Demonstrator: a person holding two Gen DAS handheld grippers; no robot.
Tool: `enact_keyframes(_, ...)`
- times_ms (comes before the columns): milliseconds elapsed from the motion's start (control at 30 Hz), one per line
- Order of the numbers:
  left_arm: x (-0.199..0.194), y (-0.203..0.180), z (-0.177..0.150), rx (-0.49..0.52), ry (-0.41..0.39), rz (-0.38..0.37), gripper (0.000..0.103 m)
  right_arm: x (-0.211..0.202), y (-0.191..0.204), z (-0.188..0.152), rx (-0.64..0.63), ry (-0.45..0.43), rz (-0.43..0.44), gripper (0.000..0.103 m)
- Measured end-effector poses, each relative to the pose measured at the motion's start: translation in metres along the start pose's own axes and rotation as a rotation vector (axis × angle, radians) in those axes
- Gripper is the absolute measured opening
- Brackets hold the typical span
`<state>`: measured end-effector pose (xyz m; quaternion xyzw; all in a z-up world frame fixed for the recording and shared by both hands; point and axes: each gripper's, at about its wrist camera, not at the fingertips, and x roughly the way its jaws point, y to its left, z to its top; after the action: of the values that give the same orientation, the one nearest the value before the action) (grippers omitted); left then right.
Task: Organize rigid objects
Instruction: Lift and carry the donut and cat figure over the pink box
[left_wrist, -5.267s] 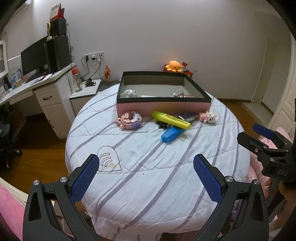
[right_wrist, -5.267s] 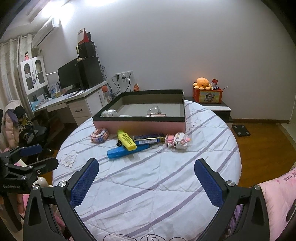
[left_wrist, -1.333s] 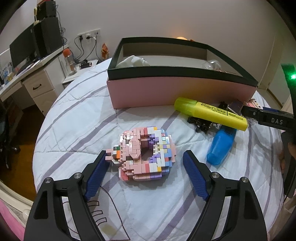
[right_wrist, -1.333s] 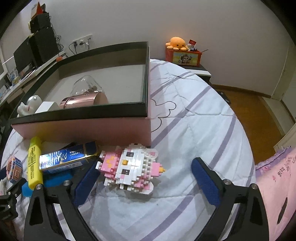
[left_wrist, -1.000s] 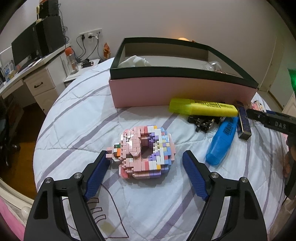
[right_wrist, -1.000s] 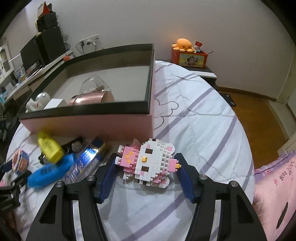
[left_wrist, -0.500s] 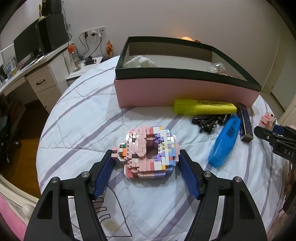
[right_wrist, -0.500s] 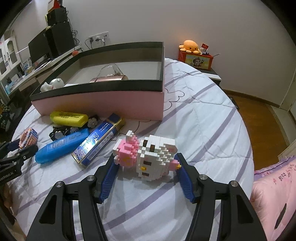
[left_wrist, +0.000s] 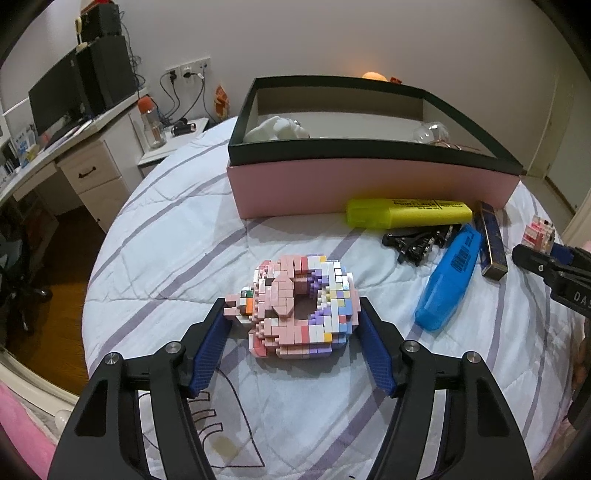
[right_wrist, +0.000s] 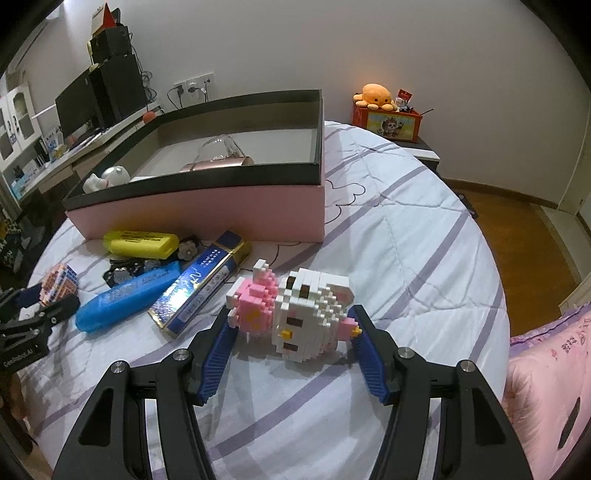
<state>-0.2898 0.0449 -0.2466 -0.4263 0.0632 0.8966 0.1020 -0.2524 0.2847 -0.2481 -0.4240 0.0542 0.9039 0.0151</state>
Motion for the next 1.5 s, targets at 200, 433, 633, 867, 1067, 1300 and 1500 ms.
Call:
enact_keyframes(200, -0.011, -0.003, 0.0, 0.015, -0.016, -0.019, 0.068, -0.005, 0.003, -0.002, 0.004, 0.001, 0.032, 0.063)
enact_keyframes(433, -0.024, -0.008, 0.0, 0.05, -0.03, -0.02, 0.068, -0.011, 0.009, -0.002, -0.005, 0.0, 0.063, 0.063)
enact_keyframes(633, -0.03, -0.007, -0.002, 0.048, -0.028, -0.041, 0.068, -0.02, 0.012, -0.005, -0.018, -0.016, 0.082, 0.063)
enact_keyframes(867, -0.039, -0.013, -0.003, 0.062, -0.039, -0.052, 0.068, -0.027, 0.015, -0.006, -0.028, -0.034, 0.106, 0.063)
enact_keyframes(1067, -0.049, -0.017, -0.001, 0.065, -0.062, -0.067, 0.068, -0.035, 0.02, -0.006, -0.041, -0.045, 0.115, 0.063)
enact_keyframes(1300, -0.06, -0.019, 0.009, 0.071, -0.086, -0.079, 0.068, -0.05, 0.027, 0.004, -0.063, -0.079, 0.119, 0.063)
enact_keyframes(1500, -0.074, -0.024, 0.026, 0.093, -0.127, -0.08, 0.068, -0.064, 0.036, 0.02, -0.093, -0.121, 0.133, 0.063)
